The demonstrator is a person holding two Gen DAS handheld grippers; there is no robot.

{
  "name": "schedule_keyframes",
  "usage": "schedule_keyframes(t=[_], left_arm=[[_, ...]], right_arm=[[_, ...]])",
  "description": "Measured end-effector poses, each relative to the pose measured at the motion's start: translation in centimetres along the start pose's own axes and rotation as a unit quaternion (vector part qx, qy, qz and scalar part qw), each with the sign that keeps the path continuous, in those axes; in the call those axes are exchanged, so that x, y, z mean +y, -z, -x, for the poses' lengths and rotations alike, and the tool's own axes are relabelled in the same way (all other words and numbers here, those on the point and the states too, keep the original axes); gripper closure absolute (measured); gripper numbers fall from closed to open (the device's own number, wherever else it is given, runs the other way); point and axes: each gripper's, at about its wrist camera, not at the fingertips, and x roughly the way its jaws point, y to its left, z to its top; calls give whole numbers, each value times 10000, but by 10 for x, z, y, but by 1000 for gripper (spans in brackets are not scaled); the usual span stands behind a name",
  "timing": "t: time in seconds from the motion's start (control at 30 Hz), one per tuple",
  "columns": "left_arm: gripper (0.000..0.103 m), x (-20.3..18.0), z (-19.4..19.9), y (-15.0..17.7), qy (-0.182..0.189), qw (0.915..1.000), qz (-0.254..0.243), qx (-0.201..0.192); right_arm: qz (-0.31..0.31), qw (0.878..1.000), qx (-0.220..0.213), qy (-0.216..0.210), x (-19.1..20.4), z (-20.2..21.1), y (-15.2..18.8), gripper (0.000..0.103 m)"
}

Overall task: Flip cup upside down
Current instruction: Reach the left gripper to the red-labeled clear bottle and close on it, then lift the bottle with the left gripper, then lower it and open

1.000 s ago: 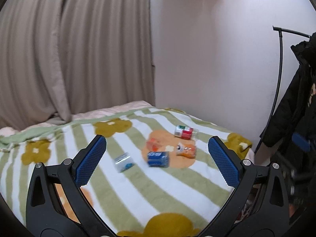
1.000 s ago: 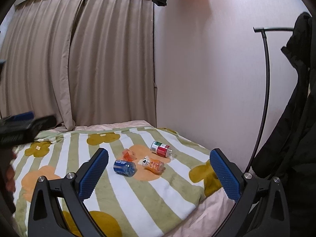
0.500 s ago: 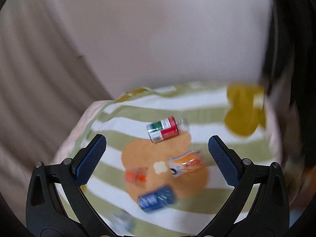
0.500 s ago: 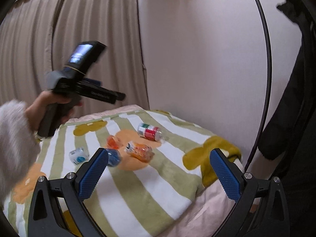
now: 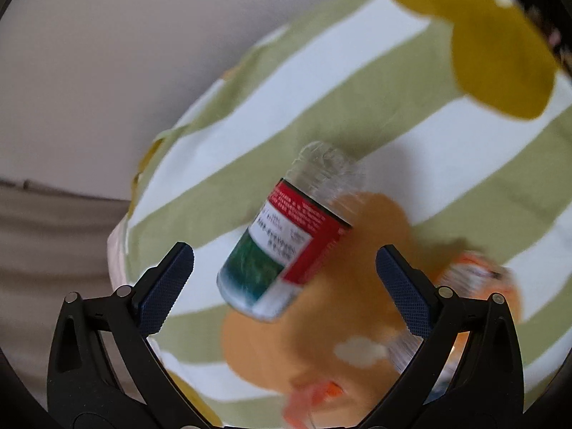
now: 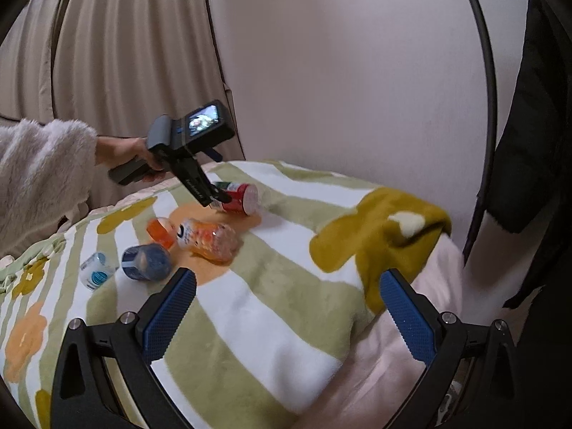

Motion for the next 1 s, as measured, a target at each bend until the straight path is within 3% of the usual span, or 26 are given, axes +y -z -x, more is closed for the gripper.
schedule_keyframes(t=[0.17,0.27,0.5,0.63,0.83,1.0], left_arm=[[11,-6,-39,-1,-13,9988,-407,276],[30,-12,-47,3,91,9976,-576,363],[36,-6,-37,4,79,9982,-469,354],[36,0,-12,9,-6,9994,-256,239],[36,0,79,36,-237,9996,134,62],[36,-30,160,68,-323,9957,801,323]], right_arm=[[121,9999,51,-86,4,-22,13,0],[256,9994,90,-196,11,-32,21,0],[371,9981,259,-418,29,-45,33,0],[404,9979,242,-455,34,-38,30,0],[437,9977,88,-504,43,-6,10,0],[460,9967,42,-665,54,34,-8,0]])
